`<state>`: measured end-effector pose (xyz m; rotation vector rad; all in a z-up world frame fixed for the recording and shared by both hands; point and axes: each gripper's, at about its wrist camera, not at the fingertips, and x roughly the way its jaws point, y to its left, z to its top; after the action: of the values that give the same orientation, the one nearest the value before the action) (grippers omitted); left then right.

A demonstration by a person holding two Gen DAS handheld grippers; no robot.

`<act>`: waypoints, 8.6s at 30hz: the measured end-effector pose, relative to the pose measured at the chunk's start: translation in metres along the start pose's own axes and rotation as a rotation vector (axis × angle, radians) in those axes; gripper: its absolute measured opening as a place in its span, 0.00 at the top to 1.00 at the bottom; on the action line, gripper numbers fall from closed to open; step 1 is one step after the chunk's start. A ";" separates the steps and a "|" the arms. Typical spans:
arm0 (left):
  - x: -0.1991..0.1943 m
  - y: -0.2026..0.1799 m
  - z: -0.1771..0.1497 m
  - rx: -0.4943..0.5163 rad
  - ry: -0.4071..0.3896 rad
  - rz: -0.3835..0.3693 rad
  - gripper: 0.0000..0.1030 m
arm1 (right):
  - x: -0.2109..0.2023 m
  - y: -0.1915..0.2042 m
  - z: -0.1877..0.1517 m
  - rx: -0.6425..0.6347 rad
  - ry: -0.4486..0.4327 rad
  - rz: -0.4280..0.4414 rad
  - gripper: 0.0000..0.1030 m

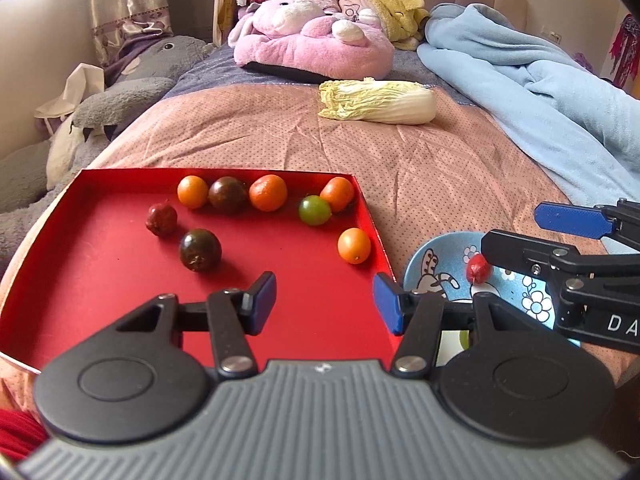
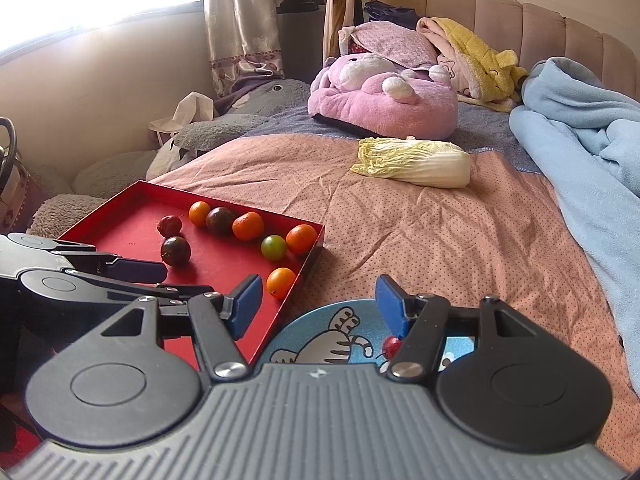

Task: Organize fruits
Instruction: 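Move both grippers back over the red tray of tomatoes, then grasp an orange tomato with the right gripper while the left grasps a dark brown tomato, then lift both held tomatoes from the tray and carry them toward the blue plate, then open the right gripper over the plate releasing the orange tomato while the left lowers the dark tomato, then open the left gripper to drop the dark brown tomato onto the plate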

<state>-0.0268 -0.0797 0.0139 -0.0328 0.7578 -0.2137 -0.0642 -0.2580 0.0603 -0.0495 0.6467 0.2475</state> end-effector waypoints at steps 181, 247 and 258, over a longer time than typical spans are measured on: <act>0.021 0.008 0.008 0.013 -0.001 0.123 0.62 | 0.014 0.037 -0.023 -0.107 0.120 0.109 0.63; 0.037 -0.096 -0.006 0.240 0.013 -0.199 0.50 | 0.009 -0.038 -0.074 -0.006 0.225 -0.072 0.46; 0.032 -0.080 0.001 0.188 -0.013 -0.143 0.50 | 0.004 -0.029 -0.063 -0.025 0.201 -0.066 0.40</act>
<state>-0.0180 -0.1647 0.0017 0.0900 0.7206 -0.4200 -0.0913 -0.2927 0.0065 -0.1210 0.8401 0.1880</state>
